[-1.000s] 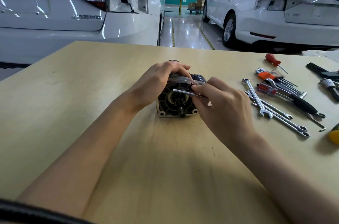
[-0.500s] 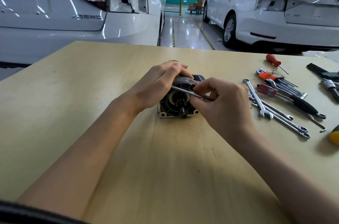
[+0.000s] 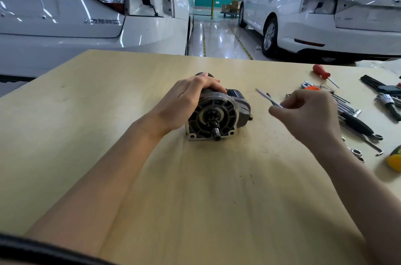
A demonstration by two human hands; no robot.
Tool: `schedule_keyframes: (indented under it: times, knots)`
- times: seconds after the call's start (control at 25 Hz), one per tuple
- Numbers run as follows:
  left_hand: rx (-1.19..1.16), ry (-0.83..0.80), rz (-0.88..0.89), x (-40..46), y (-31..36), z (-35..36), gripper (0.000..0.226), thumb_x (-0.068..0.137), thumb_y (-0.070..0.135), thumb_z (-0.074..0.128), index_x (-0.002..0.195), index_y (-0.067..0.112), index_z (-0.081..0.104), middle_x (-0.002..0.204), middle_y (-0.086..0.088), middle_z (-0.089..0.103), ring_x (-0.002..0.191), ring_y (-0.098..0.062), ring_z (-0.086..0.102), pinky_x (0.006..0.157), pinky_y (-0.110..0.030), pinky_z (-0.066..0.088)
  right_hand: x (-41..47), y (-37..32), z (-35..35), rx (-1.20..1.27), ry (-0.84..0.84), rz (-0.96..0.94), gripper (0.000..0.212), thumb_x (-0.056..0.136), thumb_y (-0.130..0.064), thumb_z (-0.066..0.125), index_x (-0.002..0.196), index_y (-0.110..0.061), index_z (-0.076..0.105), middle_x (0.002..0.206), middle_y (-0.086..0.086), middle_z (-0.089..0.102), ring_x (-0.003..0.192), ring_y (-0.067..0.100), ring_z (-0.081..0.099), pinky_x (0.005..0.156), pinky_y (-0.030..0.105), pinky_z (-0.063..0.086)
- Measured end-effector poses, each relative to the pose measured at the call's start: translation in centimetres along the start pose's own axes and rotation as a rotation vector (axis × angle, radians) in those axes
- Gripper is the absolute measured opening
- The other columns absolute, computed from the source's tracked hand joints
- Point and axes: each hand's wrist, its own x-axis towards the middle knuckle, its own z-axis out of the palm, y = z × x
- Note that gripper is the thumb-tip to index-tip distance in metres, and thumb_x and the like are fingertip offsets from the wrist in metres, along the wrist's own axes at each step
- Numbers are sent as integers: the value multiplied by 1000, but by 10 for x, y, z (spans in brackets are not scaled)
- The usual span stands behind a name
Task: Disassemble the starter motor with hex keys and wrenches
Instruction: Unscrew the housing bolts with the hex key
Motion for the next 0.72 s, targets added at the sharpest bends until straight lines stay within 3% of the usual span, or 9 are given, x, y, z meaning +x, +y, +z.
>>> schedule_keyframes:
  times: [0.16,0.4,0.52,0.6,0.72]
  knots:
    - [-10,76,31,-1,-3,4,60,98,35,19,98,11,74,113,1,68,107,-2,60,93,-18,48,2,14,6,-298,-205,-3,15,65,-8,74,55,-12,65,54,0,58,59,20,56,57,29,45]
    - [-22,109,29,-1,-3,7,59,96,37,22,100,9,74,112,-3,68,108,-9,62,98,-31,48,6,21,5,-341,-261,17,17,67,-11,75,54,-17,65,59,0,62,61,13,53,48,21,34]
    - [-39,126,15,-2,-2,9,58,95,38,24,104,9,73,112,-1,69,108,-9,63,99,-30,48,6,17,2,-224,-226,49,15,71,-19,75,57,-18,69,50,-7,61,53,4,51,47,20,33]
    - [-80,124,0,-2,-1,9,56,94,36,27,106,7,72,112,-1,70,108,-9,63,97,-25,48,8,14,1,-42,-192,115,16,75,-23,73,61,-15,72,41,-10,52,45,6,44,48,22,33]
    - [-116,108,20,-3,-1,7,39,96,20,39,106,3,71,112,-6,70,105,-6,64,87,-15,49,9,8,-2,285,-161,208,12,80,-17,68,70,-14,74,56,5,47,51,17,41,53,30,37]
